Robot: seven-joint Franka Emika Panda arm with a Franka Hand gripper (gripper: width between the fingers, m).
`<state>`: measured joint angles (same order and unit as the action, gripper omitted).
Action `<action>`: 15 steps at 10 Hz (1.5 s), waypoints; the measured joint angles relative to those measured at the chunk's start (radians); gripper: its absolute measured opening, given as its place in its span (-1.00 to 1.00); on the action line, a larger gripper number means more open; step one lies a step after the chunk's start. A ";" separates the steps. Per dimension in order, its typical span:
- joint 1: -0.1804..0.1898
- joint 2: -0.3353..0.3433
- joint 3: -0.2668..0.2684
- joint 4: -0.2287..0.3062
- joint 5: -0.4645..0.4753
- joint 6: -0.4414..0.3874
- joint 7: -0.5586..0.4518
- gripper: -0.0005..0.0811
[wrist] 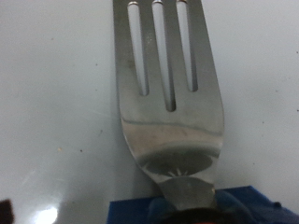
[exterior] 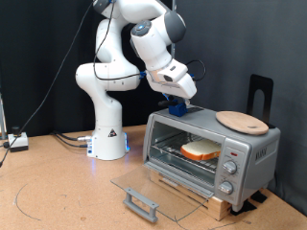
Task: Make a piece of toast with the oven
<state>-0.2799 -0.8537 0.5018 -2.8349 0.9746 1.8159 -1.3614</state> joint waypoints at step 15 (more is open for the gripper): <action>-0.145 0.034 -0.269 0.076 -0.087 -0.147 -0.140 0.99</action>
<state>-0.4246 -0.8193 0.2327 -2.7593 0.8878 1.6693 -1.5015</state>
